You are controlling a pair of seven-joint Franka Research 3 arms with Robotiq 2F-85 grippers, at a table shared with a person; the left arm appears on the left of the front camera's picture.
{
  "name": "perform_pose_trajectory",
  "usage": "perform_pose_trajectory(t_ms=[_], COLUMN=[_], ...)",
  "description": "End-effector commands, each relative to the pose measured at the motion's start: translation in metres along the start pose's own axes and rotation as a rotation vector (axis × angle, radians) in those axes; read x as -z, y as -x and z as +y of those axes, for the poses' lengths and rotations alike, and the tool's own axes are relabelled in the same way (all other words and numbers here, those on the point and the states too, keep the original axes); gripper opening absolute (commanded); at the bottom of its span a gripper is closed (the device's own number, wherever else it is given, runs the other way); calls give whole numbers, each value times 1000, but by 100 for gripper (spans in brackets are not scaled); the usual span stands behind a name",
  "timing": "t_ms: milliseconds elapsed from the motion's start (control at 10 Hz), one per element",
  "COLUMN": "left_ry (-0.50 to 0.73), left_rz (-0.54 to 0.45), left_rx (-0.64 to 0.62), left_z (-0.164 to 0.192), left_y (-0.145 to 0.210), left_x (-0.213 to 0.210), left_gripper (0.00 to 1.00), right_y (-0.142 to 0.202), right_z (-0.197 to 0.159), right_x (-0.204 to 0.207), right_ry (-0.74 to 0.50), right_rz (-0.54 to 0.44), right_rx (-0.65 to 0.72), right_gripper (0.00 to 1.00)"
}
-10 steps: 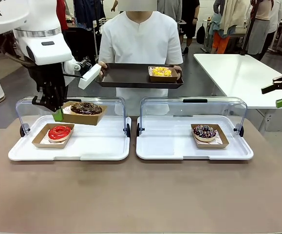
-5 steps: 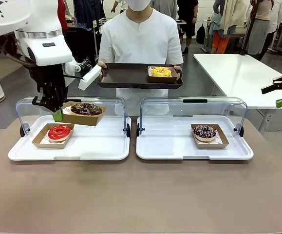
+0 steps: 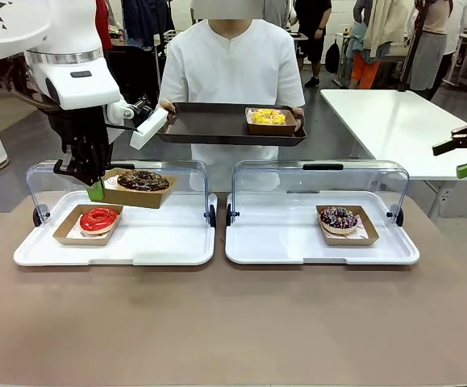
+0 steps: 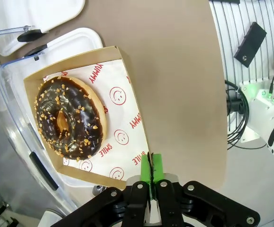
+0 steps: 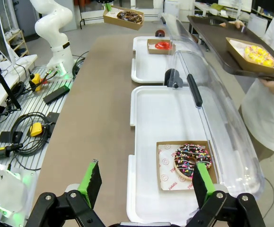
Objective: Provide the desired donut to the person.
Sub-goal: Place the picked Paper togo box onto the Handle tray extended by the person.
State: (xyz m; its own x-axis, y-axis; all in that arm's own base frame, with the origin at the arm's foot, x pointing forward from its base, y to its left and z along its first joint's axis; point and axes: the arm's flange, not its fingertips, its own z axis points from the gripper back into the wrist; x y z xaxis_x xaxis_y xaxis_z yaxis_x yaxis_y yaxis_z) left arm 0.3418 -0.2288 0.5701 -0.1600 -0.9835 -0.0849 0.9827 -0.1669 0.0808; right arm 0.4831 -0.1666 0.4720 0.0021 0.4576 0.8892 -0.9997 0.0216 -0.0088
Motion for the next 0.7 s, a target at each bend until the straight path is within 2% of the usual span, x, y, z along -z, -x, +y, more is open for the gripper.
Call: perform_pose_trajectory(t_ms=[0, 600], left_ry=[-4, -4], left_rz=[-7, -7], left_rx=[-6, -6], left_z=[-2, -2], left_y=[0, 0], left_x=[-3, -3], left_gripper=[0, 0], right_y=[-1, -1], right_z=[-2, -2], right_x=[0, 0], right_ry=[5, 5], right_rz=[-9, -9], right_rx=[5, 5], right_gripper=[100, 100])
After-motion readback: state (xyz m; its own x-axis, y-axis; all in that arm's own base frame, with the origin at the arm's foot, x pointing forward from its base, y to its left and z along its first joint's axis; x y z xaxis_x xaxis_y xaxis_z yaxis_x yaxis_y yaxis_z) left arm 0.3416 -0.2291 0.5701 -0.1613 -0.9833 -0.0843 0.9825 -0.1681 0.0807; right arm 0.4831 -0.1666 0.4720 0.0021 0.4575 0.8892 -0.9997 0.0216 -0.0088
